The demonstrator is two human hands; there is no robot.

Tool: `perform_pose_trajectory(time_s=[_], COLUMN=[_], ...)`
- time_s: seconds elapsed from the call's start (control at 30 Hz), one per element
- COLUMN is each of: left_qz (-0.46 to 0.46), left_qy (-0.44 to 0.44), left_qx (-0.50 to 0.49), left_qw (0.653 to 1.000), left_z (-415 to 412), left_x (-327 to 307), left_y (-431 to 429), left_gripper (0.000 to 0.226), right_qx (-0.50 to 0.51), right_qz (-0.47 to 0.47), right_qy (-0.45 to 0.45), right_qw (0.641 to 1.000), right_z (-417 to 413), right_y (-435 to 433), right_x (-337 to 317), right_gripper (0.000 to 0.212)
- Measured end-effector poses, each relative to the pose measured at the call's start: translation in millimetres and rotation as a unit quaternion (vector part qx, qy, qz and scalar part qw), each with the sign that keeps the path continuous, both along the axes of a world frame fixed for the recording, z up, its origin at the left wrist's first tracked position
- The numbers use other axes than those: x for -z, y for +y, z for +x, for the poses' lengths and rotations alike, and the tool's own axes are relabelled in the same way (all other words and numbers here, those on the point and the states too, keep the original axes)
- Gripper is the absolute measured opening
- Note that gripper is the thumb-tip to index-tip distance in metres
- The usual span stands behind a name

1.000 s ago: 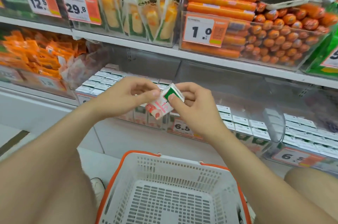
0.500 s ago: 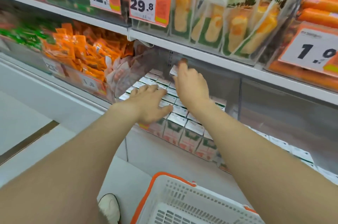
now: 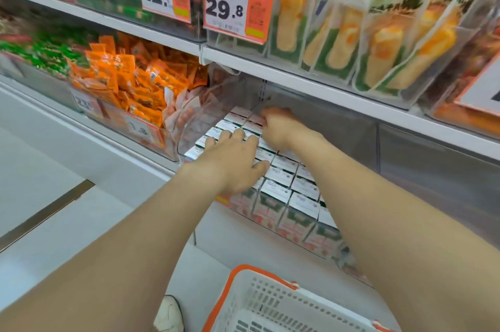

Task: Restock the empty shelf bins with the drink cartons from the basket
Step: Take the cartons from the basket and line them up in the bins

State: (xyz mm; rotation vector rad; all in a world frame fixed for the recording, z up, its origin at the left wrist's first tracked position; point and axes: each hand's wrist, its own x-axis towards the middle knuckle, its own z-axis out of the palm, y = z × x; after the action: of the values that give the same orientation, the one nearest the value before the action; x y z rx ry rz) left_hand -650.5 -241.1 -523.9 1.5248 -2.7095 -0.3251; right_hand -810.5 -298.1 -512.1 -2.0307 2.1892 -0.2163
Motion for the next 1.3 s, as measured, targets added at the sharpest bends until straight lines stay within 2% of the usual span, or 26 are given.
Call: perform_pose_trajectory(time_s=[0.1, 0.2, 0.3, 0.4, 0.47, 0.57, 0.67, 0.77, 0.93, 1.0, 1.07, 1.13, 1.2, 1.3], left_qz=[0.008, 0.007, -0.013, -0.051, -0.086, -0.117, -0.177, -0.197, -0.190, -0.185, -0.180, -0.189, -0.201, -0.201], left_qy=[0.038, 0.098, 0.167, 0.227, 0.264, 0.289, 0.245, 0.197, 0.132, 0.121, 0.097, 0.056, 0.025, 0.004], left_qx=[0.008, 0.008, 0.024, 0.040, 0.058, 0.123, 0.206, 0.259, 0.268, 0.255, 0.252, 0.259, 0.266, 0.266], left_qw=[0.999, 0.995, 0.986, 0.972, 0.959, 0.942, 0.930, 0.925, 0.936, 0.941, 0.946, 0.946, 0.943, 0.943], left_z=[-6.5, -14.9, -33.1, -56.5, -70.8, -91.5, -111.8, -131.8, -159.3, -165.5, -167.7, -169.1, -169.6, -166.5], left_x=[-11.0, -22.4, -33.1, -35.7, -35.4, -28.6, -18.2, -7.5, 0.9, 3.3, 7.4, 10.6, 12.4, 15.3], left_y=[8.7, 21.9, 49.7, 82.7, 105.6, 137.4, 162.2, 175.8, 184.6, 186.8, 189.1, 189.7, 187.5, 179.9], left_gripper=[0.047, 0.038, 0.036, 0.022, 0.017, 0.016, 0.021, 0.025, 0.045, 0.058, 0.074, 0.090, 0.101, 0.108], right_qx=[-0.008, -0.031, -0.049, -0.037, -0.005, 0.054, 0.073, 0.086, 0.175, 0.226, 0.256, 0.247, 0.210, 0.166], right_qz=[-0.042, -0.154, -0.249, -0.335, -0.350, -0.301, -0.224, -0.143, -0.057, -0.023, 0.018, 0.057, 0.085, 0.113], right_qy=[-0.023, -0.047, -0.051, -0.059, -0.065, -0.071, -0.097, -0.057, -0.036, -0.019, -0.042, -0.101, -0.145, -0.144], right_qw=[0.999, 0.987, 0.966, 0.940, 0.934, 0.950, 0.967, 0.984, 0.982, 0.974, 0.966, 0.962, 0.963, 0.969], right_z=[-2.7, -8.3, -23.7, -48.0, -69.3, -104.1, -134.8, -157.9, -182.3, -193.9, -205.6, -214.4, -222.1, -235.8], right_y=[33.7, 89.1, 157.2, 221.8, 254.0, 282.8, 301.1, 317.2, 328.7, 328.0, 326.7, 323.9, 320.6, 320.3], right_x=[-11.2, -22.6, -26.0, -21.8, -18.0, -15.3, -12.7, -8.0, -8.5, -9.9, -9.9, -10.7, -13.0, -16.0], right_gripper=[0.028, 0.037, 0.035, 0.030, 0.026, 0.024, 0.022, 0.029, 0.052, 0.056, 0.062, 0.067, 0.058, 0.046])
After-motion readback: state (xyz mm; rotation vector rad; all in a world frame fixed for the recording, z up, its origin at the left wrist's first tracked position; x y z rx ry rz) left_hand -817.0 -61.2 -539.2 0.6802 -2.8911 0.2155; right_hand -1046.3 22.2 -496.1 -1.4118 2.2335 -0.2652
